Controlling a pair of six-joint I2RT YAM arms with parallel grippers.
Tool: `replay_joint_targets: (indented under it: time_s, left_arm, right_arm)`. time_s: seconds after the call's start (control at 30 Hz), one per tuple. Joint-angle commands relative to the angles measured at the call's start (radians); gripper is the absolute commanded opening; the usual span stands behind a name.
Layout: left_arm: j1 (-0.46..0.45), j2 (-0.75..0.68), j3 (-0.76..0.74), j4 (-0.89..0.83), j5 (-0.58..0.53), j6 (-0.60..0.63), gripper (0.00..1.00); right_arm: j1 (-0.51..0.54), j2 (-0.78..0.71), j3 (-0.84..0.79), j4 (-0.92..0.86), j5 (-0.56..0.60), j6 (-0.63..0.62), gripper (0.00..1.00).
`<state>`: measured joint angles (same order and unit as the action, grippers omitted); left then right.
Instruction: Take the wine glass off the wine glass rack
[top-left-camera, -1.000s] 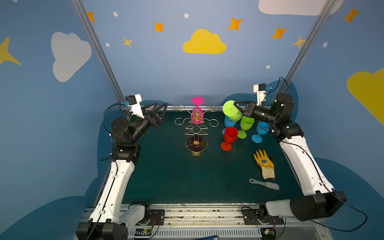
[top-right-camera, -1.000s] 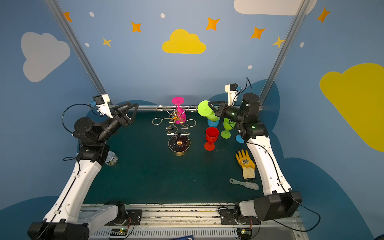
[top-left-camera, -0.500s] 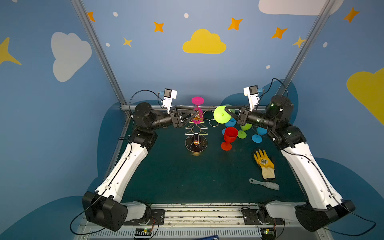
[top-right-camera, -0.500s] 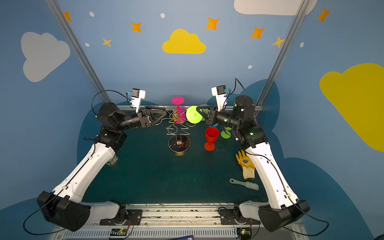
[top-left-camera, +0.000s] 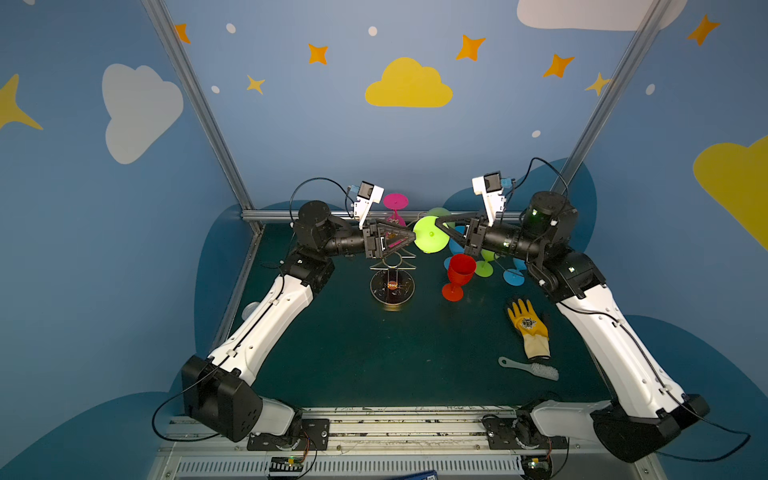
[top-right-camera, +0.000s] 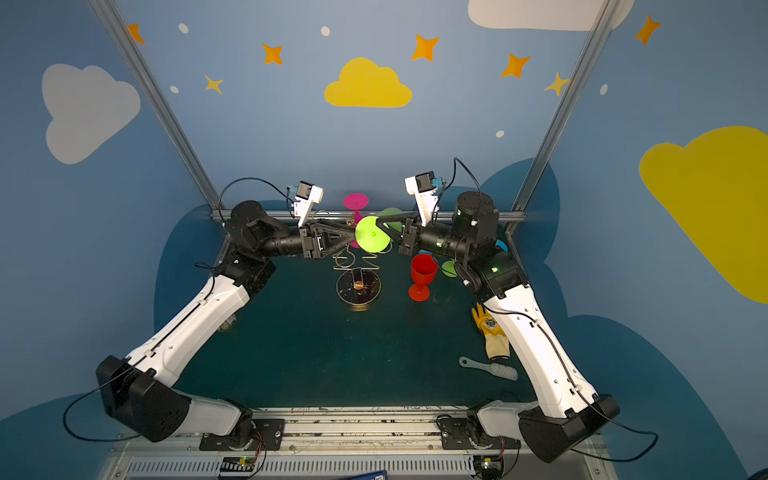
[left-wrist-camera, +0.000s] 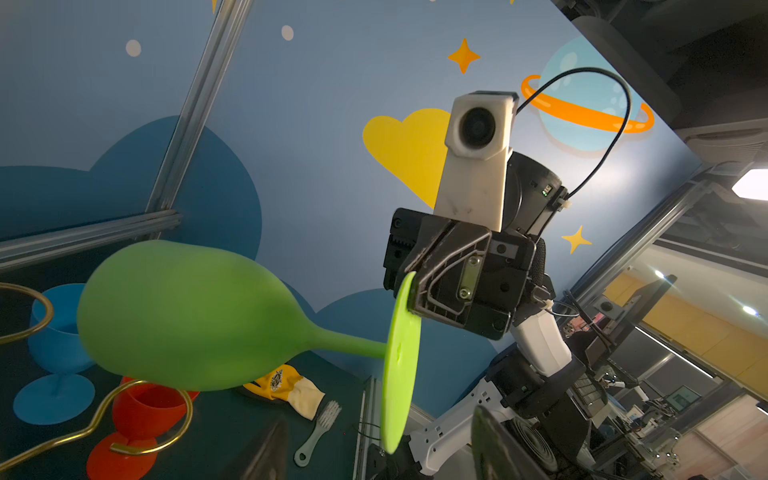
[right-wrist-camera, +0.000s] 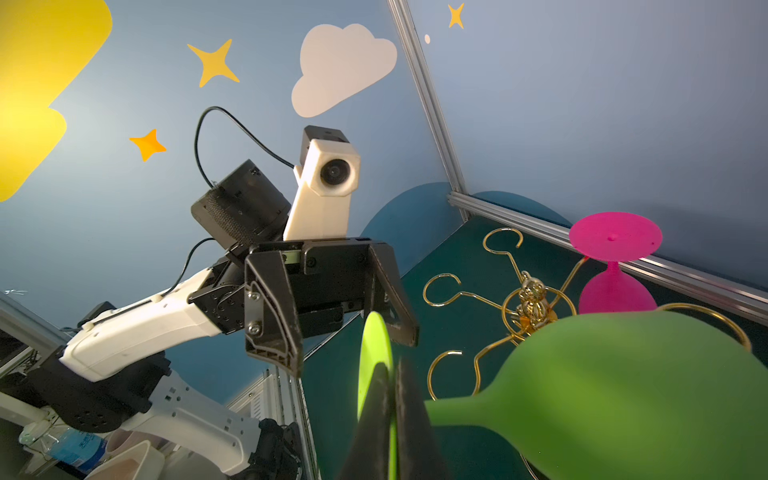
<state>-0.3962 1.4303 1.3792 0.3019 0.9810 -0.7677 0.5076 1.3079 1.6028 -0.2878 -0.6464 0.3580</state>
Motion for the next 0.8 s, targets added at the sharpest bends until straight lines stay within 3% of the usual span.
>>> replay_joint_targets:
  time_s: [0.0,0.33,0.63,0.77]
  left_arm:
    - [-0.013,0.012,0.032,0.029,0.032,-0.011,0.64]
    - [-0.021,0.025,0.027,0.07,0.045,-0.067,0.47]
    - [-0.024,0.034,0.024,0.1,0.055,-0.106,0.23]
    - [-0.026,0.032,0.024,0.108,0.053,-0.126,0.08]
  right_arm:
    - [0.019,0.017,0.037,0.038,0.003,-0.008,0.0]
    - [0.058,0.05,0.051,0.035,0.015,-0.014,0.0]
    - [0.069,0.047,0.049,0.027,0.031,-0.022,0.0]
    - [0.068,0.048,0.046,0.027,0.034,-0.021,0.0]
